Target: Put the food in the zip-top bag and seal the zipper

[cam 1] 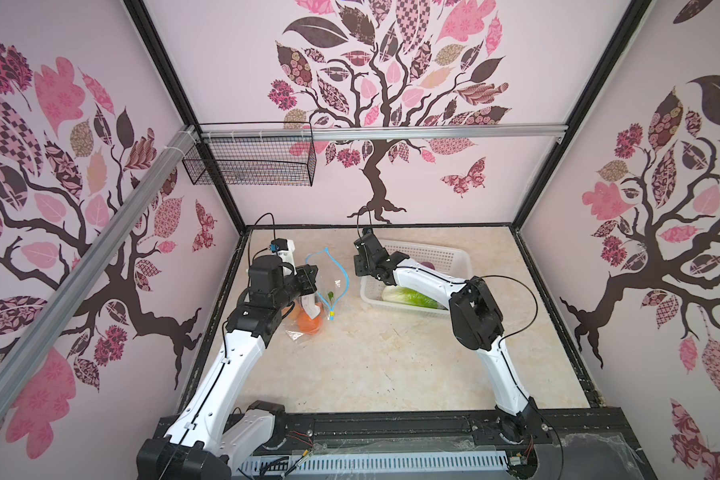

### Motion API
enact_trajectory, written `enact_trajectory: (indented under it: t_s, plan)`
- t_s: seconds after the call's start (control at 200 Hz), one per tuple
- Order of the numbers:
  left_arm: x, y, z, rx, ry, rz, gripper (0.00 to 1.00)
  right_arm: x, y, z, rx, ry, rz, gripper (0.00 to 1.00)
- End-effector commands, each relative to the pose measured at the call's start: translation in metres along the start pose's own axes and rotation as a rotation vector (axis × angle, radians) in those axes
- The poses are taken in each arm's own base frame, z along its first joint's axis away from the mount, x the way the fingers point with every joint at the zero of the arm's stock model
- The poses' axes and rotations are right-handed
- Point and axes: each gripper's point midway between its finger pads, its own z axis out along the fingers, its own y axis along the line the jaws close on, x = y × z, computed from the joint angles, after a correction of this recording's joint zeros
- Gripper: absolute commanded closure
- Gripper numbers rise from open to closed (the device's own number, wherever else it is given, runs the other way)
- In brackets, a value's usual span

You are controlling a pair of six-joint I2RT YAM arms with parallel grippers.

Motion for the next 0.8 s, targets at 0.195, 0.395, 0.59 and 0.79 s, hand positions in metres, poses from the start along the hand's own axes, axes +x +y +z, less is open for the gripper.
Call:
enact_trajectory:
  t_s: [0.195,0.395,0.59,0.79]
  plan:
    - [-0.009,-0.004,-0.005,0.007,-0.031,0.018,1.0,0.015,0.004,0.003,-0.04,0.062,-0.066,0.69]
    - [-0.008,-0.004,-0.004,0.01,-0.026,0.014,1.0,0.027,0.017,-0.036,-0.174,0.062,-0.215,0.78]
    - [-0.006,-0.004,-0.001,0.017,-0.017,0.006,1.0,0.067,0.019,-0.09,-0.254,0.029,-0.473,0.79]
    - [-0.005,-0.005,0.001,0.028,-0.011,-0.003,1.0,0.089,-0.002,-0.127,-0.265,0.036,-0.497,0.59]
